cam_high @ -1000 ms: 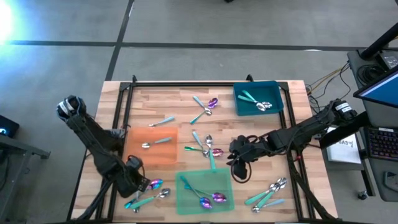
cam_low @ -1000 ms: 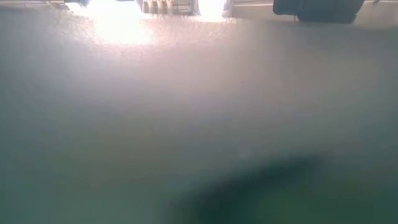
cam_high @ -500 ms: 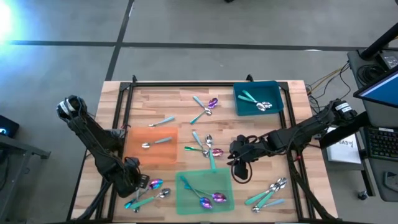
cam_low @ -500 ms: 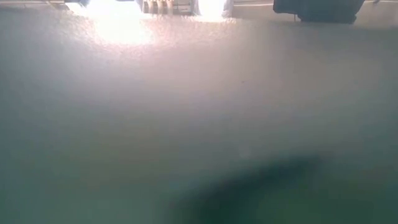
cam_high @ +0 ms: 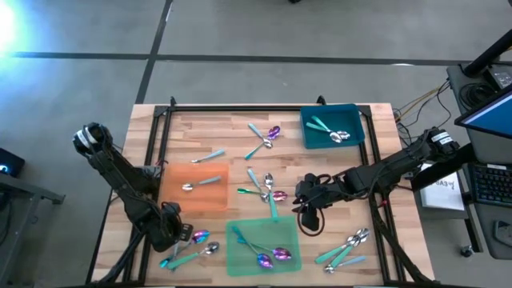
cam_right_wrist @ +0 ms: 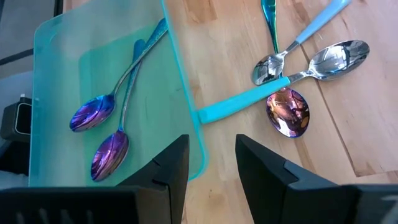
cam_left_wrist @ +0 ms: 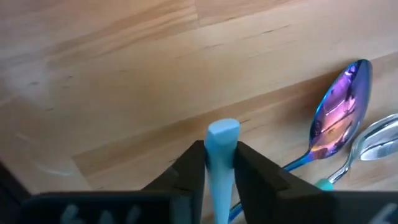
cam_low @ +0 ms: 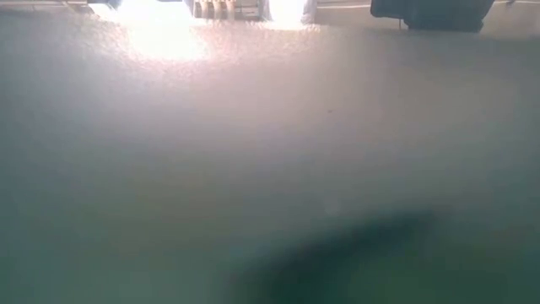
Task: Sort silverware by color (type)
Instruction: Put the bottom left blue spoon into the orange bin
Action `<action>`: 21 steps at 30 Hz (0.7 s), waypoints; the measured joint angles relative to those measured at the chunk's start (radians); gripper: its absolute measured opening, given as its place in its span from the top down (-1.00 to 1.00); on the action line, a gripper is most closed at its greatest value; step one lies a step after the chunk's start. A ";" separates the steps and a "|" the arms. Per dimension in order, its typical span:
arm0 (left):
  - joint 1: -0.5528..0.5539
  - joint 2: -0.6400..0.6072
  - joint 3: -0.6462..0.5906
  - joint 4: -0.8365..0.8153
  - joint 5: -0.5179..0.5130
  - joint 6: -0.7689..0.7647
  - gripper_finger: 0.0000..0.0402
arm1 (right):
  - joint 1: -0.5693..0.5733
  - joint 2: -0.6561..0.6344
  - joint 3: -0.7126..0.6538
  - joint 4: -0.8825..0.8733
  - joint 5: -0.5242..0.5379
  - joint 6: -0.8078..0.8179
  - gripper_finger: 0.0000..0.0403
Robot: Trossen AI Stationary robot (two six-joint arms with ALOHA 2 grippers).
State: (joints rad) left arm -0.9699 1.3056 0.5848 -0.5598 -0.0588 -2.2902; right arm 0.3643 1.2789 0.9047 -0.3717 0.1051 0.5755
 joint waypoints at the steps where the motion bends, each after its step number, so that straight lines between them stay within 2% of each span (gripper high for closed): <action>1: 0.000 0.000 0.000 0.000 0.000 0.005 0.80 | 0.000 0.000 0.000 0.000 0.000 0.000 0.40; 7: 0.000 0.000 0.016 -0.006 -0.011 0.030 0.83 | 0.000 0.000 0.000 0.000 0.000 0.005 0.40; 9: 0.000 0.000 0.036 -0.006 -0.048 0.041 0.83 | 0.000 0.000 0.000 0.000 0.000 0.006 0.40; 14: 0.000 -0.004 0.120 -0.107 -0.210 0.108 0.83 | 0.000 0.000 0.000 0.001 0.000 0.006 0.40; 18: 0.000 0.003 0.220 -0.288 -0.384 0.199 0.83 | 0.000 0.000 0.000 0.001 0.000 0.006 0.40; 21: 0.001 0.017 0.301 -0.481 -0.526 0.221 0.83 | 0.000 0.000 0.000 0.001 0.000 0.007 0.40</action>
State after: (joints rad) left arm -0.9688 1.3224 0.8859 -1.0410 -0.5850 -2.0687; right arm 0.3641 1.2789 0.9047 -0.3707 0.1048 0.5820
